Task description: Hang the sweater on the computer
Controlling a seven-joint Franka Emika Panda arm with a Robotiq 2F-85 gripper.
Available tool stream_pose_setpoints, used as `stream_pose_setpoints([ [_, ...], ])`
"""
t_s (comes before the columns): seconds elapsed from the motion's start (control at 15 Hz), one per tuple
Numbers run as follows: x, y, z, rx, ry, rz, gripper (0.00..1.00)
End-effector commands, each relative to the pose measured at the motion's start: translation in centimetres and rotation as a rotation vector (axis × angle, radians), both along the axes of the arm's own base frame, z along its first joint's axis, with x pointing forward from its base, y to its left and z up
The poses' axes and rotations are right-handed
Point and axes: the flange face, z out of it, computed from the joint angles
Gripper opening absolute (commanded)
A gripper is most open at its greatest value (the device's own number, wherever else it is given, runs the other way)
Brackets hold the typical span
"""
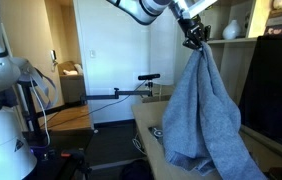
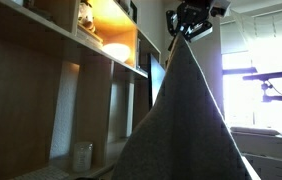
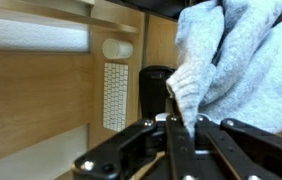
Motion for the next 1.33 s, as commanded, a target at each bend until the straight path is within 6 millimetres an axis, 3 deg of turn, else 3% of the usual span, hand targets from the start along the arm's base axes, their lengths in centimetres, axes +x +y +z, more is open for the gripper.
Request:
stream_pose_setpoints([
  [0.0,0.0,0.1,0.0,-0.001,0.003,0.0,0.06],
  [0.67,0.4,0.3,0.4,-0.011,-0.01,-0.005,0.03],
  [1.27,0.6,-1.0,2.8,-0.171,0.252,-0.01,0.03],
])
